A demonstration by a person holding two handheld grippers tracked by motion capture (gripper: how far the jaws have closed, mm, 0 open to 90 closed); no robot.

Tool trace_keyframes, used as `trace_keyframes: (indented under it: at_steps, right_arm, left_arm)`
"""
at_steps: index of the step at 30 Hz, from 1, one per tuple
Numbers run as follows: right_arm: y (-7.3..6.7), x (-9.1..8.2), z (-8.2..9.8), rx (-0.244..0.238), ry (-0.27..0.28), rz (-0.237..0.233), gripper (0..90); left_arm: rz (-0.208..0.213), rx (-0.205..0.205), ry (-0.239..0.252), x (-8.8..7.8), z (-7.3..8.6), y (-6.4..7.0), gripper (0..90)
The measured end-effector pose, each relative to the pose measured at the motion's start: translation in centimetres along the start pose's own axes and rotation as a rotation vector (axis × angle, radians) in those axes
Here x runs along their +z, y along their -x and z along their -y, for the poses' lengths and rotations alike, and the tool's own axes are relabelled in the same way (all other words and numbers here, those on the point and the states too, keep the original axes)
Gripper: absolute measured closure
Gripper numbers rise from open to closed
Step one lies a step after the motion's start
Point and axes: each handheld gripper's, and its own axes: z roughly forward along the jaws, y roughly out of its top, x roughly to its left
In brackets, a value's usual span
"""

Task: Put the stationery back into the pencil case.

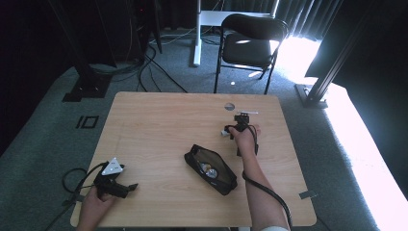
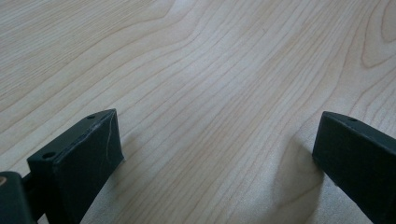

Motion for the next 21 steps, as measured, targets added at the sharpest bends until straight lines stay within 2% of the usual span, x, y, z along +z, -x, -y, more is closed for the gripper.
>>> trace_keyframes:
  at_steps: [5,6,10,14,18,21]
  right_arm:
    - [-0.3,0.3,0.0,0.046,0.010,-0.011,36.7]
    - [-0.4,0.4,-0.1,0.067,0.020,-0.019,36.4]
    - [-0.8,0.7,-0.2,0.068,0.020,-0.013,36.5]
    - [-1.1,1.0,-0.1,0.066,0.018,-0.011,36.7]
    - [-1.5,1.5,0.0,0.015,0.026,0.018,38.7]
    - [-1.6,1.7,-0.1,-0.006,0.030,0.019,40.4]
  left_arm:
    - [0.000,0.000,0.000,0.0,0.0,0.0,1.6]
    - [0.000,0.000,0.000,0.0,0.0,0.0,1.6]
    - [0.000,0.000,0.000,0.0,0.0,0.0,1.6]
    - [0.000,0.000,0.000,0.0,0.0,0.0,1.6]
    - [0.000,0.000,0.000,0.0,0.0,0.0,1.6]
    - [0.000,0.000,0.000,0.0,0.0,0.0,1.6]
